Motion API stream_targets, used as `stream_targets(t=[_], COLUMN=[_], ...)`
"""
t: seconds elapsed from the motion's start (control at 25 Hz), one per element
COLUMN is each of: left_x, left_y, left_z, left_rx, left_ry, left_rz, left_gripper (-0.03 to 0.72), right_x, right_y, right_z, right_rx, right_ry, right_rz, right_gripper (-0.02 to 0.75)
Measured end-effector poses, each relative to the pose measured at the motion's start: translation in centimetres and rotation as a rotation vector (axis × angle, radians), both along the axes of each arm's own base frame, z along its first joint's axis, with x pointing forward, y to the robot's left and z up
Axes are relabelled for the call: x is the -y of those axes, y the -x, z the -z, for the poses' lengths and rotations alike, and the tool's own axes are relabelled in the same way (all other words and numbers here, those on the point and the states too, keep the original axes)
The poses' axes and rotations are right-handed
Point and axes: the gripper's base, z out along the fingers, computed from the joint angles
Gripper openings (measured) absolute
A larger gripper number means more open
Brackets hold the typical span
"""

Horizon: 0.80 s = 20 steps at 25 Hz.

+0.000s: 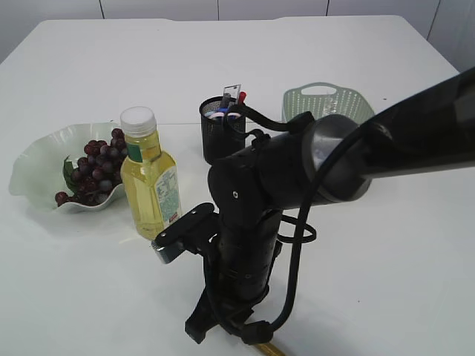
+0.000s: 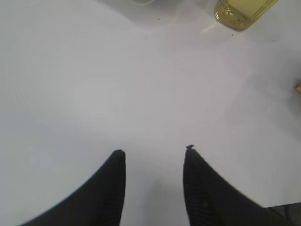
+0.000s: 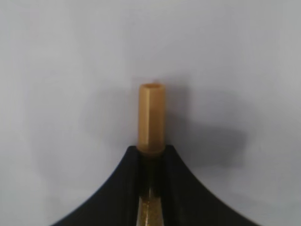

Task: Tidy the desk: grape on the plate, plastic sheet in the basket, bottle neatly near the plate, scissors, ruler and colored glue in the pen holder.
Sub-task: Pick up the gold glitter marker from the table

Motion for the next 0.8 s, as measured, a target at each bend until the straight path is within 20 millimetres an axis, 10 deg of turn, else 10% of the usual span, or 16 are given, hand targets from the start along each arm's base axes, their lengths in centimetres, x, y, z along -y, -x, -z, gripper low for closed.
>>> stream_targets(t=[0.8], left_x=[0.0], left_y=[-0.2], left_z=[-0.1], left_rx=[0.022], left_ry=[0.003], left_rz=[-0.001], left_gripper=[0.307], right_x=[-0.9], right_y=[-3.7], right_z=[-7.2], right_rx=[0.029], right_ry=[-0.242], right_rz=[0.052], right_gripper=[0.079])
